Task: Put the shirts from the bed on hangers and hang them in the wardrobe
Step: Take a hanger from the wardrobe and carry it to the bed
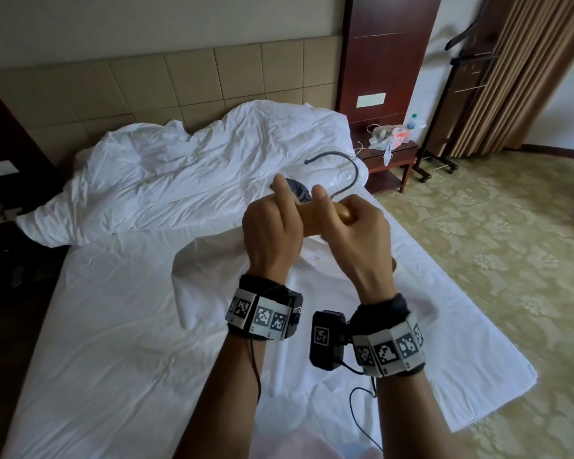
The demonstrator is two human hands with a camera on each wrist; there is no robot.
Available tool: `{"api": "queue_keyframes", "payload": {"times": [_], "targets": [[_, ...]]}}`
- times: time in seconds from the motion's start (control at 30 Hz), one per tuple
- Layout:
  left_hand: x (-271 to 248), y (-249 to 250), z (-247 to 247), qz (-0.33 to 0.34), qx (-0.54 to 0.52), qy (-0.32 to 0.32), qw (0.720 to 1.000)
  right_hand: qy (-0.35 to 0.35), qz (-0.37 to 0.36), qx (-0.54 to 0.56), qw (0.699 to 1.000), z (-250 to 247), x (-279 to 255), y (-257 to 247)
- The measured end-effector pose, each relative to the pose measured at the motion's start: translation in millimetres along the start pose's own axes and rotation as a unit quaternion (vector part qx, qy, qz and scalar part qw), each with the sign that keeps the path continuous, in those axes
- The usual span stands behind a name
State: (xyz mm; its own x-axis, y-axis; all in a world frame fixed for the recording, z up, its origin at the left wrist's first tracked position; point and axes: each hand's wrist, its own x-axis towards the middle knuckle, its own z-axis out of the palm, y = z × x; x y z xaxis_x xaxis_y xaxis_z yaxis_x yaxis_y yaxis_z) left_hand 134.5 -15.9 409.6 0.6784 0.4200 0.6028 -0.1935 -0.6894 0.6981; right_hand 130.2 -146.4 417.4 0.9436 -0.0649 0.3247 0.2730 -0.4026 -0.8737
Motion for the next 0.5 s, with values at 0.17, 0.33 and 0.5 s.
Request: {"api": "queue_keyframes", "payload": {"times": [0.17,0.33,0.5], "targets": [[-1.4,0.0,-5.5,0.047,0.036,-0.067,0.996,0.109,0.020,0.044,0.993,-9.3,-1.3,4.6],[3.3,-41.1,-19.1,0.085,0.204,-0.035,0.975,0.161,0.027,0.069,0.984,-23.9,1.7,13.6],[8.4,-65.4,-35.9,0.044,0.215,-0.032,0.975,0.162,0.048,0.065,0.984,-23.2,-0.1,15.7]]}}
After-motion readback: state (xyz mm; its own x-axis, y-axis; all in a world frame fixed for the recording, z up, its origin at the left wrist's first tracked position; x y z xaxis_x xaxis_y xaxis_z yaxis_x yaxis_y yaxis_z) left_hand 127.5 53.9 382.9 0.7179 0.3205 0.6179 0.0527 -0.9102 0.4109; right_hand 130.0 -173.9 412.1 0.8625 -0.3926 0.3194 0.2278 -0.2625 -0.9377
